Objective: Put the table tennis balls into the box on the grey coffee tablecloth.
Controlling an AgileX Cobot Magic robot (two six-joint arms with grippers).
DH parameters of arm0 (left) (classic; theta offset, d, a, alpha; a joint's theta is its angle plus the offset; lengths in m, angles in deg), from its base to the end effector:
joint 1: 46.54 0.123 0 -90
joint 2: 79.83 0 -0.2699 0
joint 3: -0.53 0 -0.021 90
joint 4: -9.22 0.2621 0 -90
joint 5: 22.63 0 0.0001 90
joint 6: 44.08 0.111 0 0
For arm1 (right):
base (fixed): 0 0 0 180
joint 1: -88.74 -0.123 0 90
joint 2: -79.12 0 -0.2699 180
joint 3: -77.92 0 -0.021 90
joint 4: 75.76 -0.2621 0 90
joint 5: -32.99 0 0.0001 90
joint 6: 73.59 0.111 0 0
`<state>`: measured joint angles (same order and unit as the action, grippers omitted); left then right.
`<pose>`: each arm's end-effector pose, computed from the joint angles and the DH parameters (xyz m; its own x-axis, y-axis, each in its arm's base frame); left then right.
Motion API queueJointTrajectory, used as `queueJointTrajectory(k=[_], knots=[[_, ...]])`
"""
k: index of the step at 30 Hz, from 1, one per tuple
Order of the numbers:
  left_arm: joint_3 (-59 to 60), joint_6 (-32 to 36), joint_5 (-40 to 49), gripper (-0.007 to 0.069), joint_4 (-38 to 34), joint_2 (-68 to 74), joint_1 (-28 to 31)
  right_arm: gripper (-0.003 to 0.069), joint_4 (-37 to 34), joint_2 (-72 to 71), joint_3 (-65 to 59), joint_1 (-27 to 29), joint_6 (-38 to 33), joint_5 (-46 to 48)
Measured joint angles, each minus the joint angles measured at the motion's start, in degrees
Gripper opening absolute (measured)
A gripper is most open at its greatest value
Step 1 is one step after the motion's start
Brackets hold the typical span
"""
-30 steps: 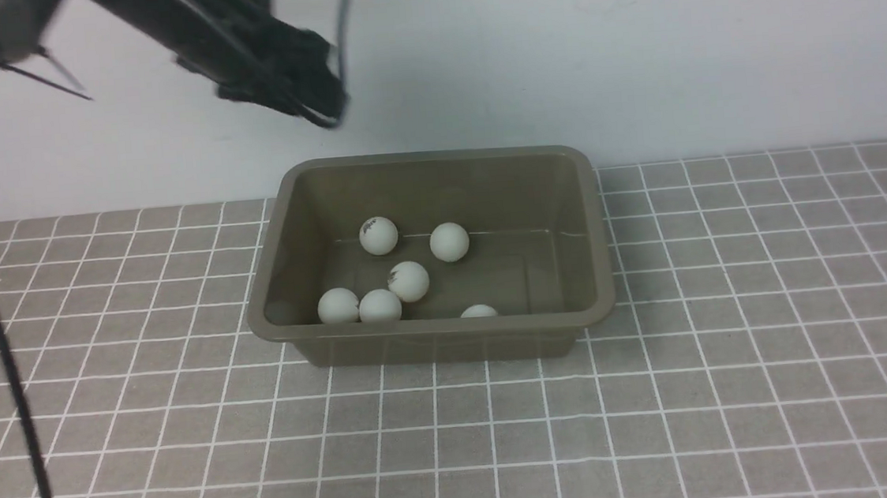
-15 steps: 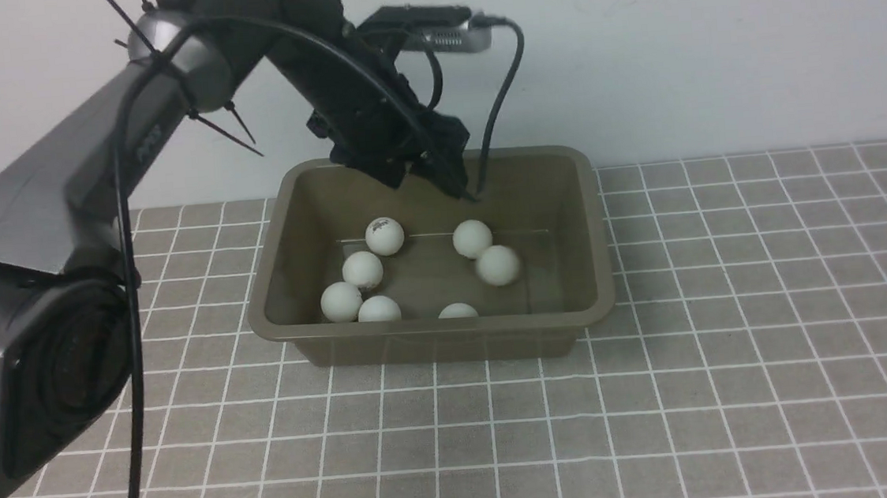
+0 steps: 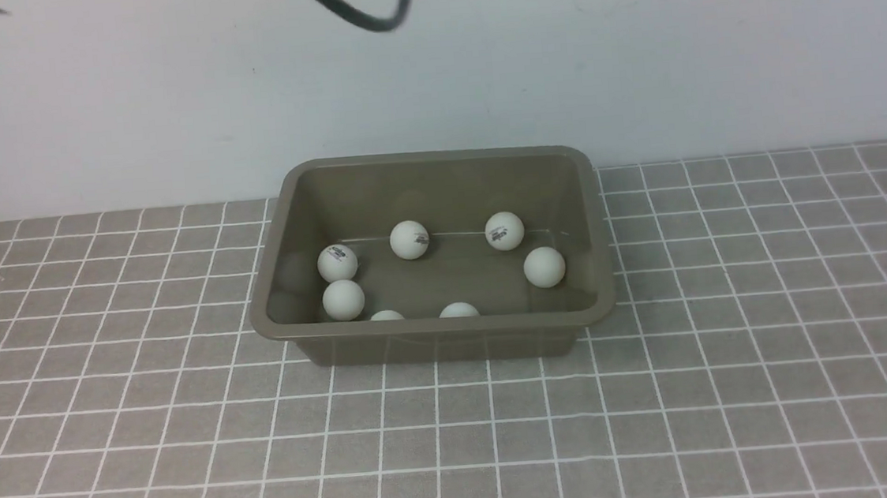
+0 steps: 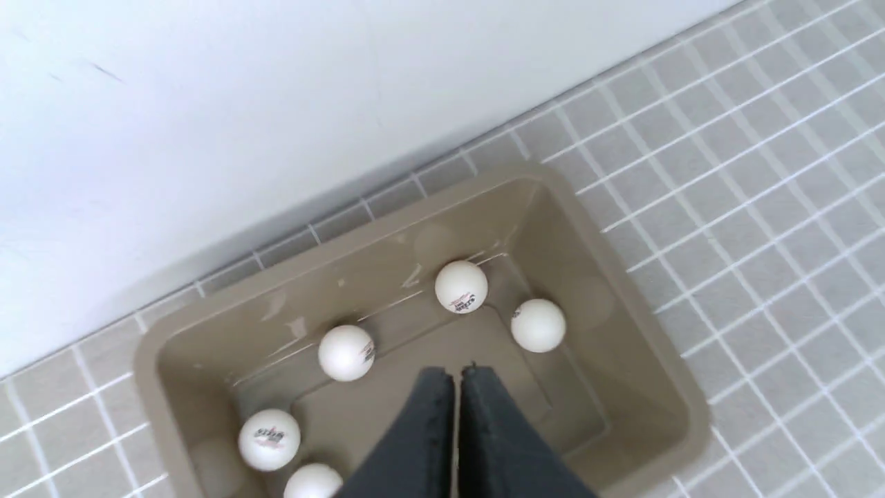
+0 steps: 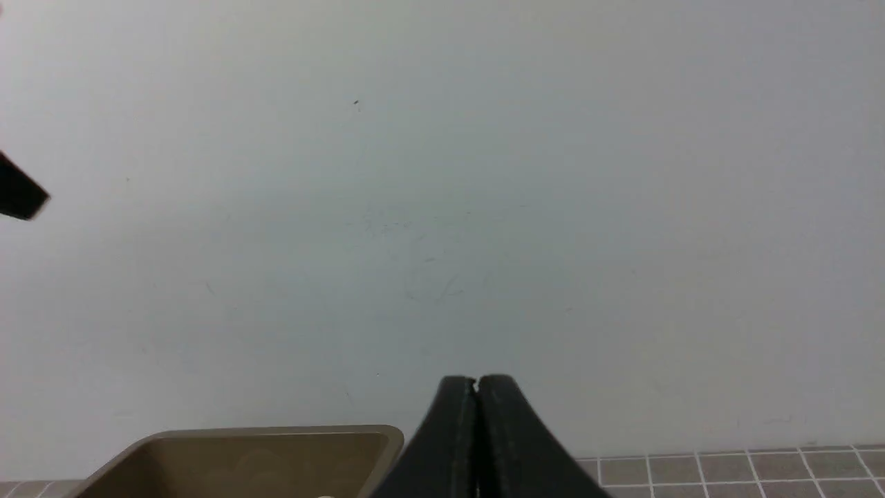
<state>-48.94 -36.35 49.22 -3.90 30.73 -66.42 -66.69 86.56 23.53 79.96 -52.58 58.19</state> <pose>0.3623 -0.1565 0.4475 -0.6039 0.2832 -0.7451 0.5203 0.8482 -0.0994 0.0645 0.0024 0.3064 0.0355 0.2290 -0.9728 -0.0963 0.9696 0.2247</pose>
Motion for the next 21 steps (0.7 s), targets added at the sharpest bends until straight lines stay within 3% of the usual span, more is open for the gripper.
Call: queueJointTrajectory(k=[6,11,21], knots=[[12.8,0.4,0.0,-0.0005,1.0,-13.4,0.0,-0.0015,4.5,0.0,-0.1,0.1,3.1,-0.4],[30.9,0.8,-1.3,-0.0005,2.0,-29.5,0.0,-0.0015,5.4,0.0,-0.1,0.2,3.4,-0.5],[67.6,0.9,-24.3,-0.0005,2.9,-61.8,0.0,-0.0015,5.7,0.0,-0.1,0.2,3.4,-0.5]])
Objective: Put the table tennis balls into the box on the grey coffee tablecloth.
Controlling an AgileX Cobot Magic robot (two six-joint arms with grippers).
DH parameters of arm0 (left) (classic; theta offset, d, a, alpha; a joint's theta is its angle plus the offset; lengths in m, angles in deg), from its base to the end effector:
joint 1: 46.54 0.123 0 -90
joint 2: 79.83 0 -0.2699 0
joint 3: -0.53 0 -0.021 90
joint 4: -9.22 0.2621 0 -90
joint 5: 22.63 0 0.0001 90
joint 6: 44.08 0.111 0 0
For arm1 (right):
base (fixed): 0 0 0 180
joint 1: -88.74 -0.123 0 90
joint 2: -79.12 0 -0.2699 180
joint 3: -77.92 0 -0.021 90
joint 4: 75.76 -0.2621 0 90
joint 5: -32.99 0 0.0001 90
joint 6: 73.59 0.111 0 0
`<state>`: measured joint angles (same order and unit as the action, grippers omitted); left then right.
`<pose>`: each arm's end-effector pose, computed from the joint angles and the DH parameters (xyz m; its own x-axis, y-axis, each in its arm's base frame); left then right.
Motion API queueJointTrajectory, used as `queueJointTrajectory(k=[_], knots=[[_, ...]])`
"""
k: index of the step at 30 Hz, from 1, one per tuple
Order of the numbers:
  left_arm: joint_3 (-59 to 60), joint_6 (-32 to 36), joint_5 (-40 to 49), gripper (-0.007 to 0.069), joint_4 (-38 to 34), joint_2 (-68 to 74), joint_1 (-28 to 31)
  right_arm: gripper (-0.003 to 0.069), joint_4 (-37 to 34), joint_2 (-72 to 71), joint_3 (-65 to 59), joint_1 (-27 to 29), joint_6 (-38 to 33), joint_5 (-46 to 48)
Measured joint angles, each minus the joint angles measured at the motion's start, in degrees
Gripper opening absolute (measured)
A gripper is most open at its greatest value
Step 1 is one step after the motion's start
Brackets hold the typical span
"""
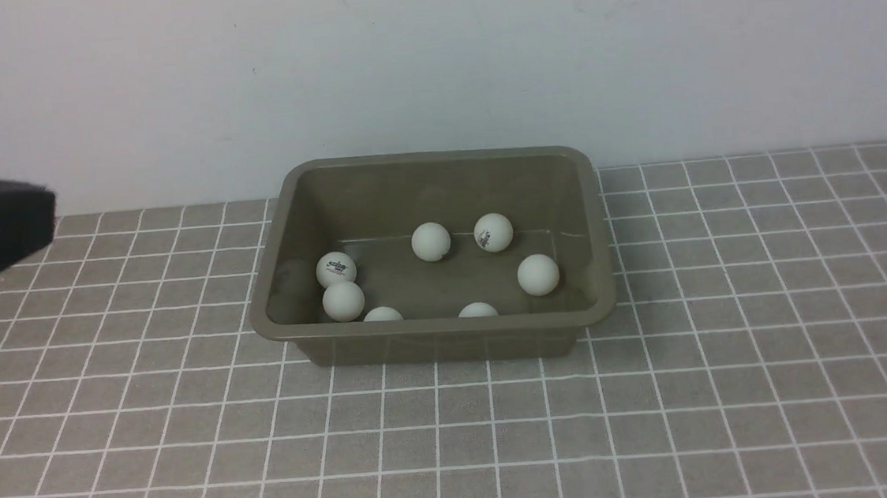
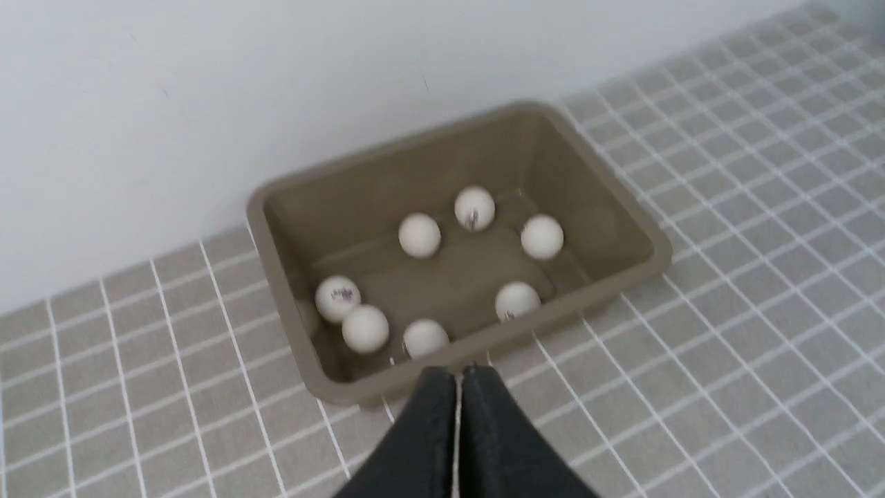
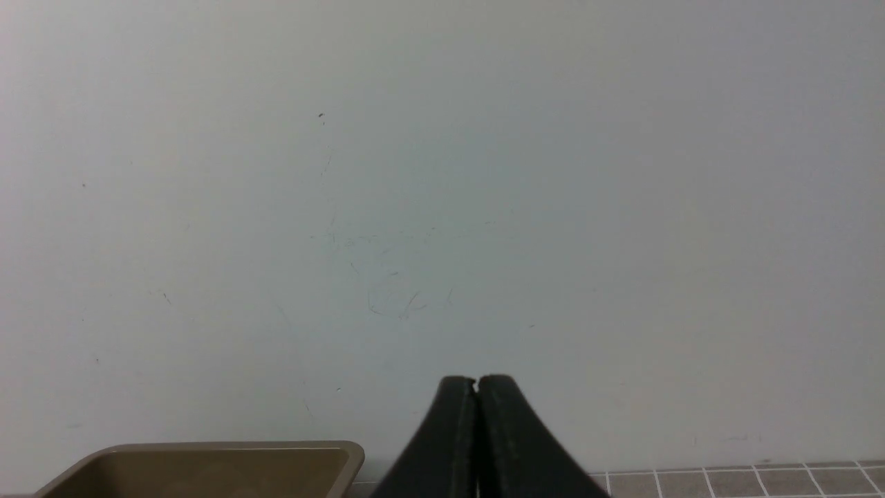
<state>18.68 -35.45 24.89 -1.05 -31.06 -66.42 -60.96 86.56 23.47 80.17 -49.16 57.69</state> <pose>0.1413 -0.0666 0.4032 -0.3690 0.1639 -0.9149 0.4609 0.8870 -0.0270 0.0648 -0.0022 0.3078 0.0619 0.2000 -0.9778 -0.0556 0.9789 0.1967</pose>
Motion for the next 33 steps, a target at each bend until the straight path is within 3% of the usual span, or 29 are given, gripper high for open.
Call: queueJointTrajectory(k=[4,10,22,29,33], knots=[[8.6,0.0,-5.6,-0.0005,-0.5,-10.8,0.0,-0.0015,0.0,0.0,0.0,0.0,0.0,0.0],[12.9,0.0,-5.7,-0.0005,-2.6,-20.4,0.0,-0.0015,0.0,0.0,0.0,0.0,0.0,0.0],[13.9,0.1,-3.9,-0.0005,-2.1,-24.7,0.0,-0.0015,0.0,0.0,0.0,0.0,0.0,-0.1],[19.1,-1.0,-8.7,-0.0005,3.8,-26.0,0.8,-0.0015,0.0,0.0,0.0,0.0,0.0,-0.1],[33.5,-6.4,-18.9,-0.0005,10.3,-33.1,7.9,-0.0015,0.0,0.0,0.0,0.0,0.0,-0.1]])
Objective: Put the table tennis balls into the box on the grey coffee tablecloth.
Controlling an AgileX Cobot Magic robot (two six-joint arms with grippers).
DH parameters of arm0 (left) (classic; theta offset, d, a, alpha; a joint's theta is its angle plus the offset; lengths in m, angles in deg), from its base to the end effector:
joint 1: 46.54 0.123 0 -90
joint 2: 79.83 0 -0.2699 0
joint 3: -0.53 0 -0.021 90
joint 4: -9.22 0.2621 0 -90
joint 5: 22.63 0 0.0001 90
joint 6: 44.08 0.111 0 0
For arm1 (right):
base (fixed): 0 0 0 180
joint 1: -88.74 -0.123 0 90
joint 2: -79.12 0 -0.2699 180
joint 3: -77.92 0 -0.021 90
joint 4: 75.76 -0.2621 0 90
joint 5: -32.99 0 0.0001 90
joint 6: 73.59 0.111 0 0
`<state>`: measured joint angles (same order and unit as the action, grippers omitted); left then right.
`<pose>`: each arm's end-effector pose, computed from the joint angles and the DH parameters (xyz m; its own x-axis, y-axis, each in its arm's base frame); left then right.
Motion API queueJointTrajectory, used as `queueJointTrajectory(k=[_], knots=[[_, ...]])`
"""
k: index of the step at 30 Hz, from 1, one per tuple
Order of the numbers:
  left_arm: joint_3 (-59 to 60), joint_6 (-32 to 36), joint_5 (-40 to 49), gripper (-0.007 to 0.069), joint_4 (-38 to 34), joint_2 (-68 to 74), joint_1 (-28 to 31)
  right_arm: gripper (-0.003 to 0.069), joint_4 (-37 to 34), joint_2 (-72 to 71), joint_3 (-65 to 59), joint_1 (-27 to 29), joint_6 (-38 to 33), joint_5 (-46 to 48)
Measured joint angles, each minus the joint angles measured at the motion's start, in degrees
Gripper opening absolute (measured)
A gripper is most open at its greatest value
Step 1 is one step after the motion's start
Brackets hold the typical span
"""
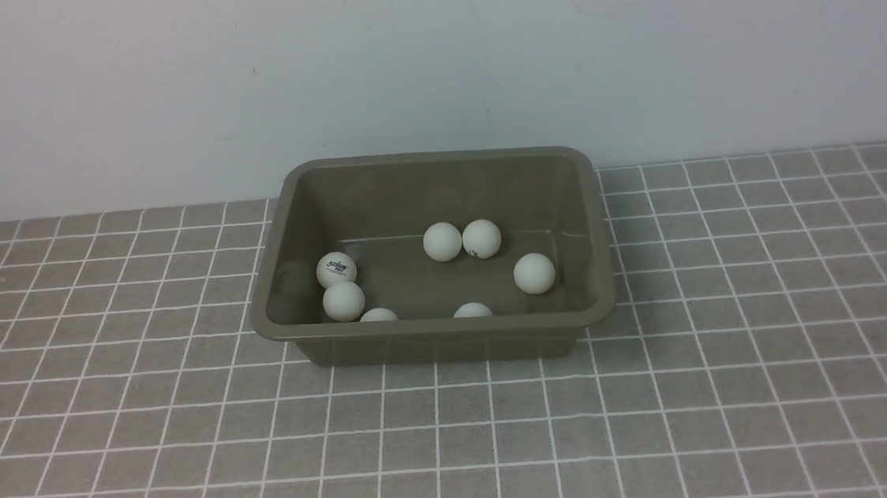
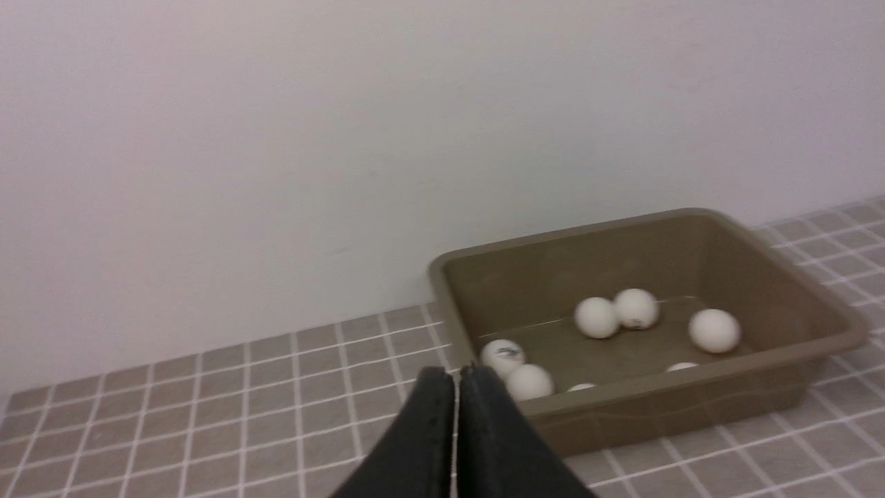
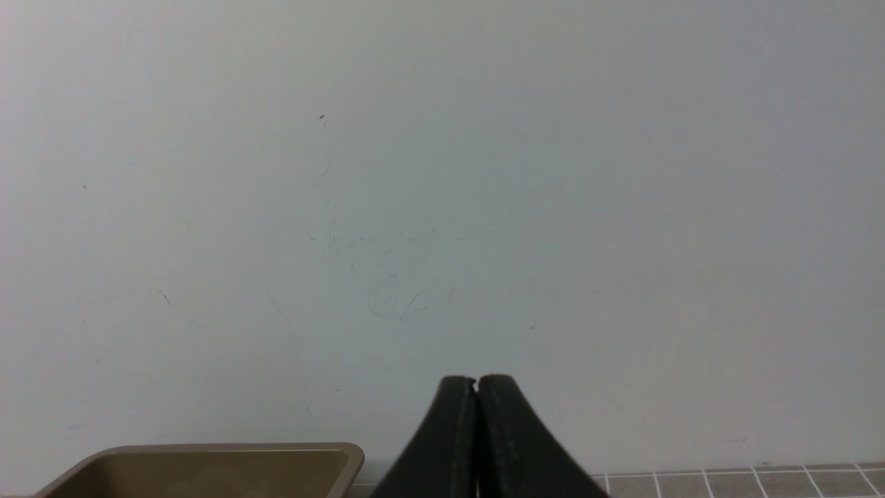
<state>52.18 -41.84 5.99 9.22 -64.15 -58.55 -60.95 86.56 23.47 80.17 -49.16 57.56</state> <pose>0.0824 -0.0175 0.3047 -0.0932 0.0598 -0.9939 0.2119 0.9765 0.0389 0.0648 -0.0022 0.3081 0.0640 0.2000 -0.9777 -0.0565 0.9789 0.1965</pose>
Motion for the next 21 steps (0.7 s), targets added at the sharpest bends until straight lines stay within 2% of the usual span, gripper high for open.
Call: queueJointTrajectory(k=[6,9,21], knots=[[18.4,-0.8,-5.4,-0.0005,1.0,-7.9,7.6,-0.0015,0.1,0.0,0.0,0.0,0.0,0.0],[24.4,-0.9,-5.7,-0.0005,1.1,-8.1,8.8,-0.0015,0.1,0.0,0.0,0.0,0.0,0.0],[26.5,-0.9,-6.6,-0.0005,1.0,-8.1,9.2,-0.0015,0.1,0.0,0.0,0.0,0.0,-0.1]])
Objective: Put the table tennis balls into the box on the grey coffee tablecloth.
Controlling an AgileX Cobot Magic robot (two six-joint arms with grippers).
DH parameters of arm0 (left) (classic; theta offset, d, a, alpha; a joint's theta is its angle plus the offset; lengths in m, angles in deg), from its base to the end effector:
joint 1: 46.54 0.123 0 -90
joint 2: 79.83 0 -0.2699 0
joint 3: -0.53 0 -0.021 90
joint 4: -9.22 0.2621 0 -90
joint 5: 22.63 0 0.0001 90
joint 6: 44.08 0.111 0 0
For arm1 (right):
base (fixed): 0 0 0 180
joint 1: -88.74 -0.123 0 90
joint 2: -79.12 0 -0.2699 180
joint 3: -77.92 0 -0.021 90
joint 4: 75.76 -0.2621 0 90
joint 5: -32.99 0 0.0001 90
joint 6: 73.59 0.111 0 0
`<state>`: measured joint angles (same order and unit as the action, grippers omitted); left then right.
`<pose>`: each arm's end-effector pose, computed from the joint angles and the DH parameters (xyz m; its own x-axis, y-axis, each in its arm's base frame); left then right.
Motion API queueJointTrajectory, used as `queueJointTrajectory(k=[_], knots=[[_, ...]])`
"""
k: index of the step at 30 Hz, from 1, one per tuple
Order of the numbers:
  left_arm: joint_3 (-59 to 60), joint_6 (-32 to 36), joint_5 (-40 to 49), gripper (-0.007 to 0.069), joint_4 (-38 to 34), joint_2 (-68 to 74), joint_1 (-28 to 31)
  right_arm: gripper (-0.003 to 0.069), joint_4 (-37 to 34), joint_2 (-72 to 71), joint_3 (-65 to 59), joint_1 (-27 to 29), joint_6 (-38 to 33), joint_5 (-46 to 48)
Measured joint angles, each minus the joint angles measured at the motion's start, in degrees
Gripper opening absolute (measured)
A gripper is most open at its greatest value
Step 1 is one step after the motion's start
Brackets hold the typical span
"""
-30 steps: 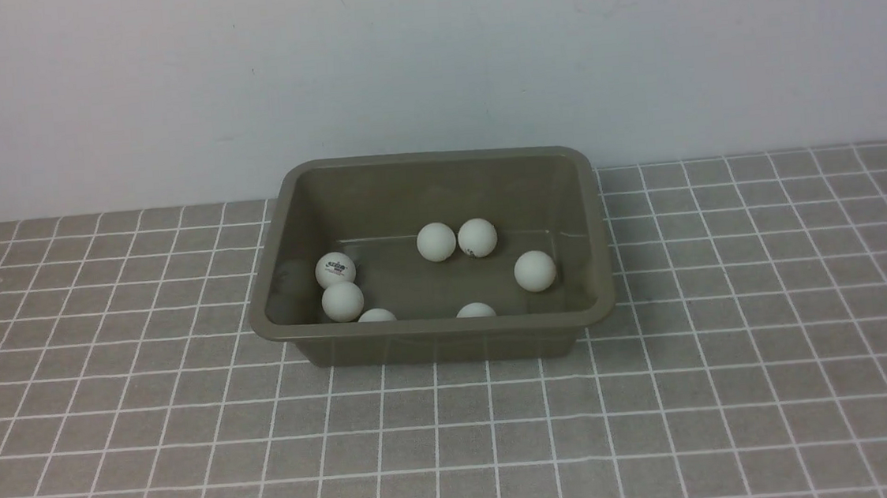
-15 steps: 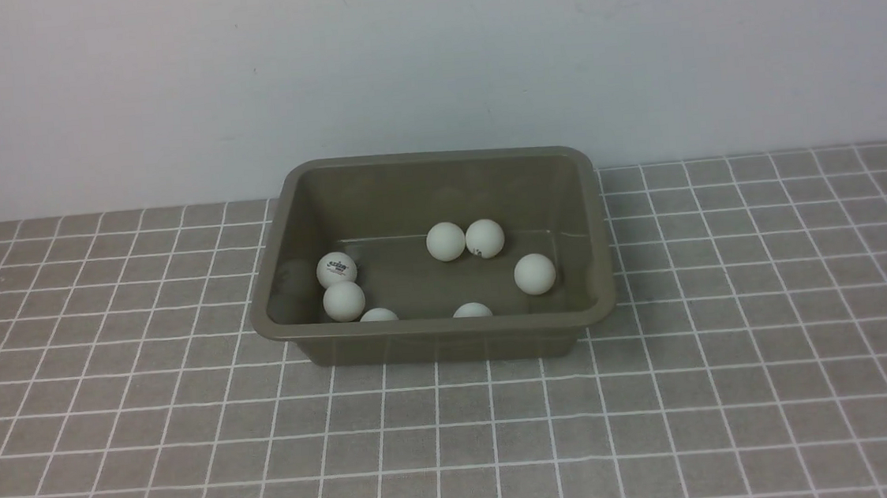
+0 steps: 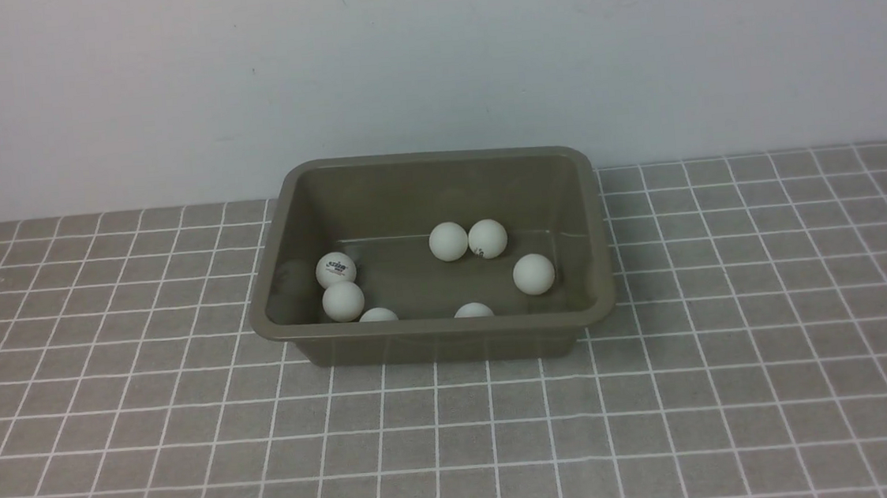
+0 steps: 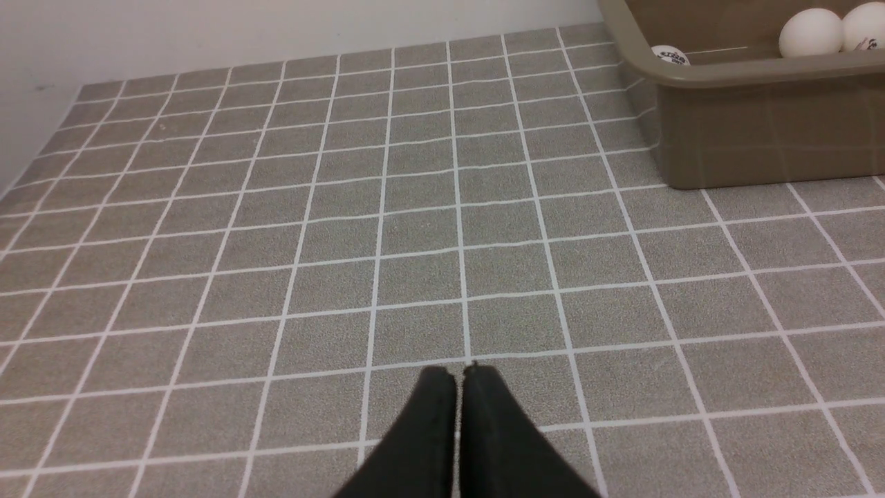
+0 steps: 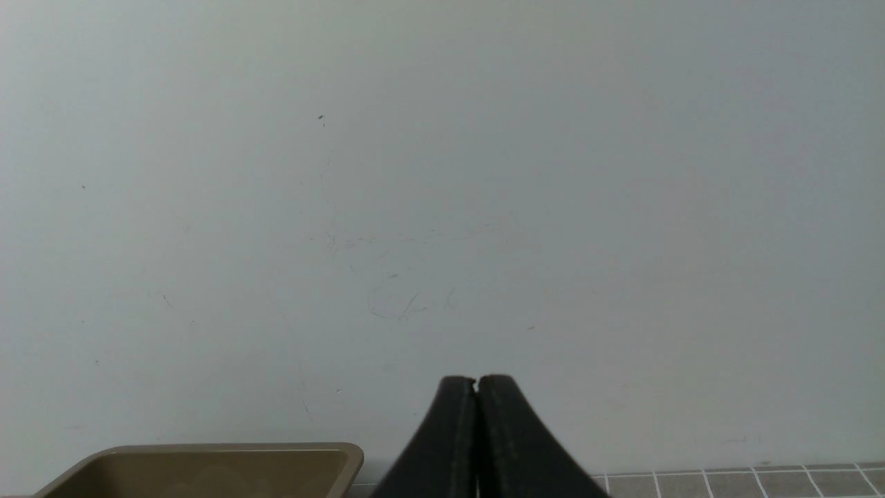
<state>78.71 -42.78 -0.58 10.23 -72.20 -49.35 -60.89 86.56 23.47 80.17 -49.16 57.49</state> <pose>0.0979 -0.0041 0.1648 -0.3044 0.0540 -0.9510 0.0546 0.9977 0.0392 0.0648 -0.0022 0.3082 0.0653 0.1991 -0.9778 -0.0565 0.9791 0.1956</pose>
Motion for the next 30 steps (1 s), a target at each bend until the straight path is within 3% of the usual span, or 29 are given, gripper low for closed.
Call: queueJointTrajectory(k=[20,30], knots=[[0.0,-0.2,0.0,-0.0005,0.0,0.0,0.0,-0.0015,2.7,0.0,-0.3,0.0,-0.9,0.2],[0.0,0.2,0.0,-0.0005,0.0,0.0,0.0,-0.0015,2.7,0.0,-10.2,0.0,-1.3,-5.1]])
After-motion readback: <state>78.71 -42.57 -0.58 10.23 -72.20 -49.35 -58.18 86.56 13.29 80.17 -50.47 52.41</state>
